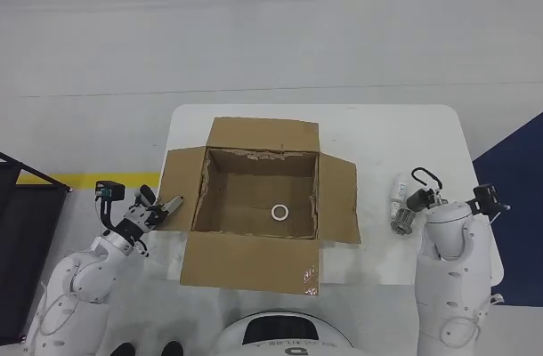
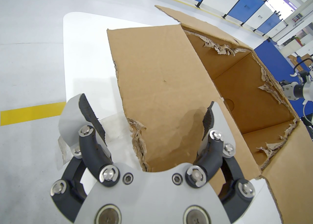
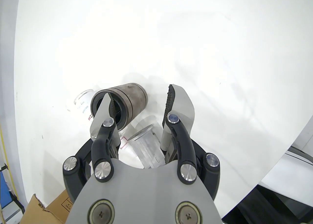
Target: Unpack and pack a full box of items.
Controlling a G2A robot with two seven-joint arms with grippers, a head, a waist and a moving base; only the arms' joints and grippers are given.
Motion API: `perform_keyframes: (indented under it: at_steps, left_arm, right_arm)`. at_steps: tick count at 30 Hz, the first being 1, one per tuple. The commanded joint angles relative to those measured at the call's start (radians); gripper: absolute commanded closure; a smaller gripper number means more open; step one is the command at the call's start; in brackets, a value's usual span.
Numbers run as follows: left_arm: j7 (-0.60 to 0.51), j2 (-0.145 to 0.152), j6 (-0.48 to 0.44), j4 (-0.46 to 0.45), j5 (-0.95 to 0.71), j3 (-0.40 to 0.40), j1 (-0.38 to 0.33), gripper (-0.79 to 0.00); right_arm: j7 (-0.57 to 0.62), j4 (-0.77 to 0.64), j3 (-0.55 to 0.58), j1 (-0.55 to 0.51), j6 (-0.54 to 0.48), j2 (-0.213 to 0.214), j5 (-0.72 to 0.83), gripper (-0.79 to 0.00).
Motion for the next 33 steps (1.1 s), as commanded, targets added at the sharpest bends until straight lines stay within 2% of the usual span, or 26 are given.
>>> perform_keyframes:
  at_steps: [1, 21, 33]
  left_arm:
    - [0.000, 0.000, 0.000, 0.000, 0.000, 0.000, 0.000, -0.785]
    - [0.000, 0.000, 0.000, 0.000, 0.000, 0.000, 0.000, -0.785]
    - [0.000, 0.000, 0.000, 0.000, 0.000, 0.000, 0.000, -0.785]
  right_arm:
    - [0.010, 0.004, 0.002, -0.001, -0.004, 0.002, -0.003, -0.379]
    - [0.063, 0.057, -0.069, 0.067, -0.020, 0.007, -0.115, -0.326]
    - [0.056, -0.063, -0.074, -0.016, -0.013, -0.006, -0.087, -0.320]
